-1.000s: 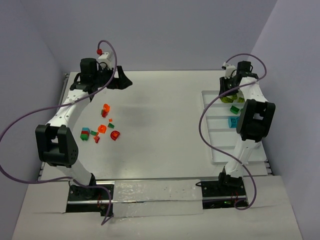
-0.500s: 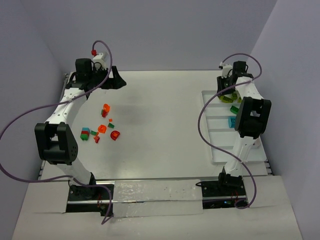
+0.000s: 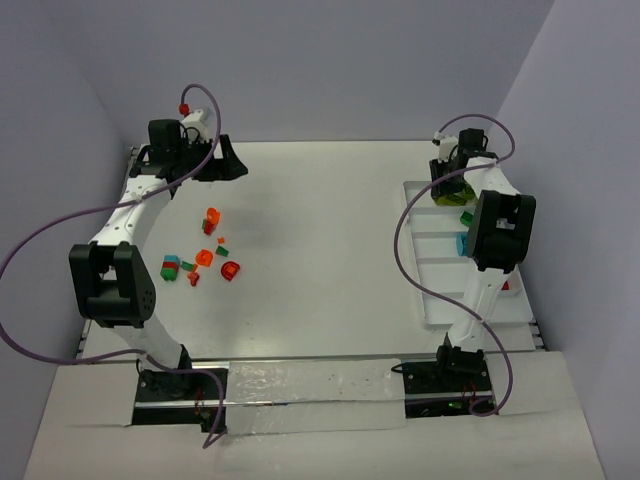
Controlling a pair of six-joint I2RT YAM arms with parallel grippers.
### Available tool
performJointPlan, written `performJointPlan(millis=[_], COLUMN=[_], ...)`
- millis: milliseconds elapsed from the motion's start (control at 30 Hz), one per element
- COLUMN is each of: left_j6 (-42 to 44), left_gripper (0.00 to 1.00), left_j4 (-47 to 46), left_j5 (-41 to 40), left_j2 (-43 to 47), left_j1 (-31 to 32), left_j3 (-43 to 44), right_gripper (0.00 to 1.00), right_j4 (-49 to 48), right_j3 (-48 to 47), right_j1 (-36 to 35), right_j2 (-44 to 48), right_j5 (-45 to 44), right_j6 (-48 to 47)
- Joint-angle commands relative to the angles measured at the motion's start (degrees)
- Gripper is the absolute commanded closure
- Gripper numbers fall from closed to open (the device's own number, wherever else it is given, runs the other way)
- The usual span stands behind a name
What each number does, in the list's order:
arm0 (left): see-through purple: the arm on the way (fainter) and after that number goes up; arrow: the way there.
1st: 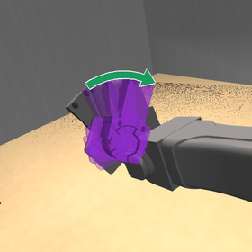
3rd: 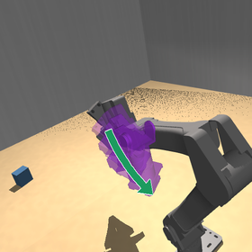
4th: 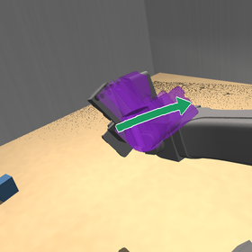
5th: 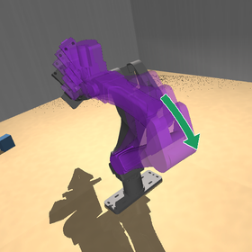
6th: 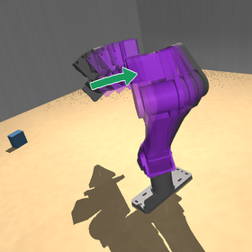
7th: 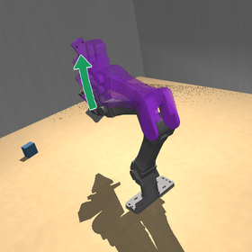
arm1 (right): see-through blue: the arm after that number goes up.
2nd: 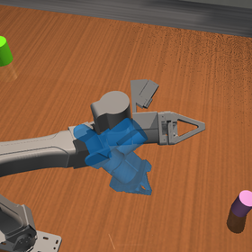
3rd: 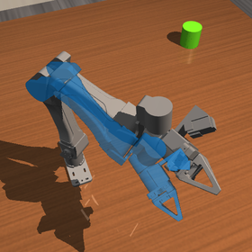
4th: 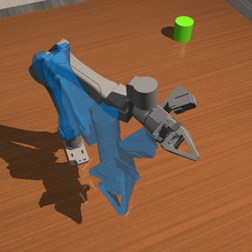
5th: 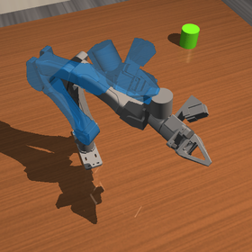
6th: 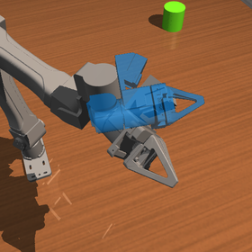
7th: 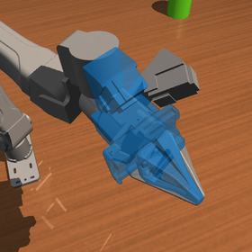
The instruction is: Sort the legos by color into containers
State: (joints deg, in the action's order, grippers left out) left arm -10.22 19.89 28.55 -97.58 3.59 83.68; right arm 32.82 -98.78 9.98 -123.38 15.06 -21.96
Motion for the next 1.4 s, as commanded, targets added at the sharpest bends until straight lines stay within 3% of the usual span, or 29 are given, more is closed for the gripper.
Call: performJointPlan(millis=[0,167,233,300,467,567,733,833,867,1167,1367], left_j6=[1.37,2.04,1.90,1.82,2.48,4.04,10.63,20.46,22.91,33.03,31.09], left_gripper=[0.01,0.01,0.01,0.01,0.01,0.01,0.08,0.16,0.19,0.29,0.30], left_j4=[2.48,3.82,3.96,3.93,3.88,4.63,7.50,12.84,15.15,34.12,33.78], left_j5=[-0.96,-0.35,-0.19,0.07,1.24,2.33,6.63,13.29,13.98,-1.82,-10.15], left_j2=[0.47,0.64,0.84,1.18,3.01,4.15,9.01,11.28,11.77,15.14,22.01], left_j1=[-0.54,-1.73,-2.39,-2.95,-4.74,-6.23,-11.20,-14.97,-16.14,-22.31,-22.57], left_j3=[2.91,2.99,2.66,2.34,0.80,-0.20,-3.49,-5.42,-5.54,-8.30,-20.31], right_gripper=[0.74,0.65,0.54,0.53,0.36,0.33,0.24,0.12,0.02,0.00,0.00], right_j4=[-2.75,-2.85,-2.71,-2.54,-2.11,-1.29,0.93,3.00,3.64,3.78,1.80], right_j3=[-0.98,-1.05,-1.06,-1.06,-0.30,-0.09,-0.12,-1.14,-1.37,2.73,8.37], right_j1=[-0.49,-0.49,-0.49,-0.49,-0.38,-0.31,-0.37,-0.71,-0.98,-6.96,-9.80], right_j2=[-1.52,-1.34,-1.25,-1.15,1.08,2.99,9.93,13.62,15.10,25.64,30.15], right_j5=[-2.08,-2.57,-2.93,-2.88,-2.75,-2.67,-0.41,2.09,2.38,2.87,2.52], right_j6=[0.09,0.25,0.16,0.07,-0.13,-0.60,-1.07,-1.05,-0.98,0.82,1.30])
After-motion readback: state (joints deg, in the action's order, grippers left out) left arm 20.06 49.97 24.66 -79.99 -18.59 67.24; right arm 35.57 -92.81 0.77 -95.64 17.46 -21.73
